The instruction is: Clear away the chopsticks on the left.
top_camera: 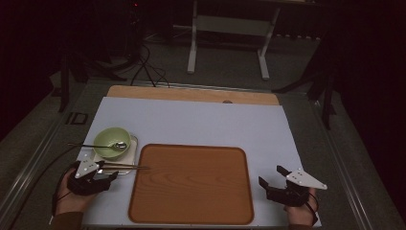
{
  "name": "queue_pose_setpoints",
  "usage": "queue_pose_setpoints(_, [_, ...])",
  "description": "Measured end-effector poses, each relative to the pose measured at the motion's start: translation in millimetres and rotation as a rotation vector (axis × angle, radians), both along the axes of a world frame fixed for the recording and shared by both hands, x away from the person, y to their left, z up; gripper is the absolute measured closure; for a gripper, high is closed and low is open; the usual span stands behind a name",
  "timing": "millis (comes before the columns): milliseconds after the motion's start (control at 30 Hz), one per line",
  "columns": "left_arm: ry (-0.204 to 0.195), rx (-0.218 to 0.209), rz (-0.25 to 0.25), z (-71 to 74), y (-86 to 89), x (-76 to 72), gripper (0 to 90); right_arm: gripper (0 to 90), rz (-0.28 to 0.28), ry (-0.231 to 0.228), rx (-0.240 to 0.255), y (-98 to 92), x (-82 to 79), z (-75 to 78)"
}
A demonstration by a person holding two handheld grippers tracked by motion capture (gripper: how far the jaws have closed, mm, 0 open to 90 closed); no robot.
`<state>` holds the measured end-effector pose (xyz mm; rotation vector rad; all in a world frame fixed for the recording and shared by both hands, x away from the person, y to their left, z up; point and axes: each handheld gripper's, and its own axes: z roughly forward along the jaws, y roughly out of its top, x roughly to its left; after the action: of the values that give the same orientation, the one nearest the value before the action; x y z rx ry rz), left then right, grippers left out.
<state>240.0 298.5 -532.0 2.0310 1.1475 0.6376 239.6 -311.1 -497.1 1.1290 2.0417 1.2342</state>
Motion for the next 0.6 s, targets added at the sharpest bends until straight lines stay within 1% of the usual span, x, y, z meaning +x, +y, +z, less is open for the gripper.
queue_pose_setpoints(67, [-0.002,0.002,0.001,0.0,-0.1,-0.9,35.7,16.7,-0.001,-0.001,0.000,-0.1,0.0,0.0])
queue_pose_setpoints(100, [-0.003,0.004,-0.004,0.2,0.2,-1.8,38.0,16.7,-0.001,-0.001,0.001,-0.2,-0.1,0.0])
queue_pose_setpoints(133, [-0.005,0.006,-0.006,0.4,0.3,-2.8,40.8,16.7,-0.003,0.000,0.003,-0.3,-0.2,0.1])
queue_pose_setpoints(167, [-0.007,0.008,-0.009,0.6,0.3,-3.6,46.2,16.7,-0.003,0.000,0.005,-0.6,-0.2,0.1])
queue_pose_setpoints(300, [-0.011,0.020,-0.032,1.3,-1.3,-5.7,55.8,16.7,-0.004,0.000,0.004,-0.5,-0.2,0.2])
queue_pose_setpoints(333, [-0.011,0.025,-0.039,1.4,-2.1,-6.0,55.8,16.7,-0.004,0.000,0.004,-0.5,-0.2,0.2])
queue_pose_setpoints(400, [-0.013,0.037,-0.060,2.0,-4.2,-6.9,61.2,16.7,-0.004,0.000,0.005,-0.6,-0.1,0.1])
queue_pose_setpoints(467, [-0.012,0.040,-0.064,2.1,-5.0,-7.0,62.9,16.7,-0.005,0.000,0.006,-0.7,-0.1,0.1])
queue_pose_setpoints(567, [-0.002,0.042,-0.074,2.0,-5.9,-7.0,68.6,16.7,-0.003,0.002,0.007,-0.6,0.0,0.0])
queue_pose_setpoints(600, [0.004,0.048,-0.078,1.9,-6.5,-7.0,68.6,16.7,-0.003,0.002,0.007,-0.6,0.0,0.0])
